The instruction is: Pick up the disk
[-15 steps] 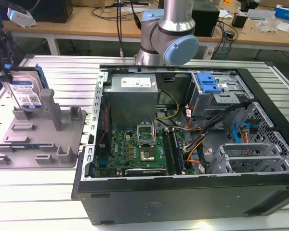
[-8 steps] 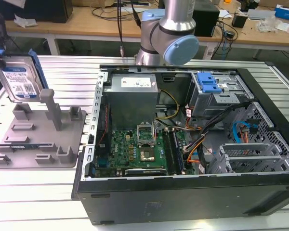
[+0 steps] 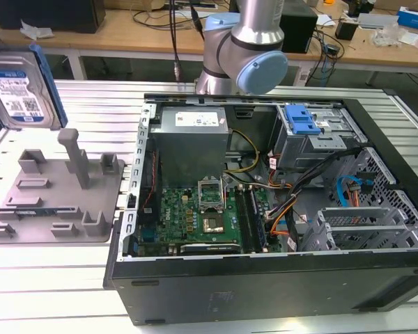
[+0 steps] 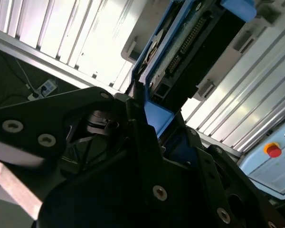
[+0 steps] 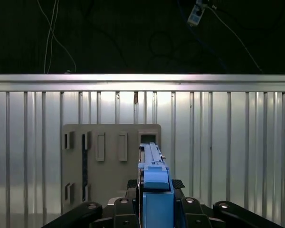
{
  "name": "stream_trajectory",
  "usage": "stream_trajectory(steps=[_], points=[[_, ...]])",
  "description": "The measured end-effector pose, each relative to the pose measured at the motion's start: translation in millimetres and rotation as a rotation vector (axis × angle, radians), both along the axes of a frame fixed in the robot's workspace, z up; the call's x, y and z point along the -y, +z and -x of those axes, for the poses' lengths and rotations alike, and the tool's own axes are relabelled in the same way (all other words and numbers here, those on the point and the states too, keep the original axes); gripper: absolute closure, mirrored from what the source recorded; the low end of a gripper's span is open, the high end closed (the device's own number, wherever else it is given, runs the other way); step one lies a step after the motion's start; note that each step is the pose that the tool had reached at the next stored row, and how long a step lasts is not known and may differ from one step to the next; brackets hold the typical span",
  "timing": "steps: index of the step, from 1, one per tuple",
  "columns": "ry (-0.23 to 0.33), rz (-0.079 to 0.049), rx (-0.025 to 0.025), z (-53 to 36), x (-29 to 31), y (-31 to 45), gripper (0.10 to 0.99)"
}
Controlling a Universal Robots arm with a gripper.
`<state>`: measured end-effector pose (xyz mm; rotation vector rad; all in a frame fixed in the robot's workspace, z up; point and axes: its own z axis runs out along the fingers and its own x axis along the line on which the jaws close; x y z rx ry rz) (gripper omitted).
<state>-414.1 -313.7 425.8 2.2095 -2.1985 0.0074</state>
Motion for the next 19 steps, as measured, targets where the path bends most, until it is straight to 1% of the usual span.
stream_trajectory(steps=[1,2,4,5,6,7,19], points=[[0.000,0.000,-0.0001,-0.3,0.3,10.8,0.722],[0.000,0.000,-0.0002,-0.6,0.5,18.2,0.722],[0.000,0.000,-0.0001,-0.9,0.7,29.3,0.722],[0.000,0.000,-0.0001,-1.3,0.9,37.9,0.722],[0.000,0.000,-0.0001,-1.5,1.1,48.9,0.722],[0.000,-0.001,0.0001,-1.5,1.2,49.9,0.722],[0.000,-0.001,-0.0002,-1.5,1.2,50.0,0.722]])
